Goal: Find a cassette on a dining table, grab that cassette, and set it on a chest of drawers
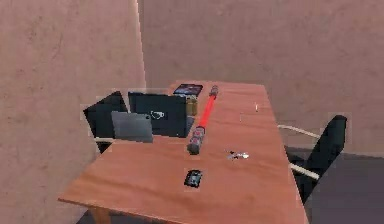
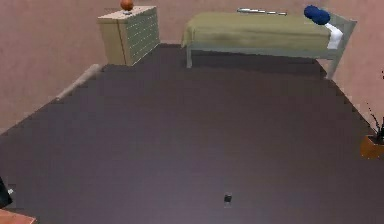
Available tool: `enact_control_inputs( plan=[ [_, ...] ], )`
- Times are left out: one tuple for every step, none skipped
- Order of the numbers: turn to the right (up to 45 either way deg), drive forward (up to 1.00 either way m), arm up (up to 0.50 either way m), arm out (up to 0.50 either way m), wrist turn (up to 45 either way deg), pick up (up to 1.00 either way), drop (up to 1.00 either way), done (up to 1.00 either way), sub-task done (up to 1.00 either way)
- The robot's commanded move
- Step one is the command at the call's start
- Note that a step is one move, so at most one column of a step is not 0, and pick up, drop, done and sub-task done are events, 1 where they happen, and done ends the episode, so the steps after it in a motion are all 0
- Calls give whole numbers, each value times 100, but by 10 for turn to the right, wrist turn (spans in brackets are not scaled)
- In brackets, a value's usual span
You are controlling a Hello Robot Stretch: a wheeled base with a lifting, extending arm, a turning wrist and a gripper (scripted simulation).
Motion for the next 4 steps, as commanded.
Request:
enact_control_inputs(
  plan=[
    [0, 10, 0, 0, 0, 0, 0, 0, 0],
    [-450, 0, 0, 0, 0, 0, 0, 0, 0],
    [-390, 0, 0, 0, 0, 0, 0, 0, 0],
    [0, 0, 50, 0, 0, 0, 0, 0, 0]
  ],
)
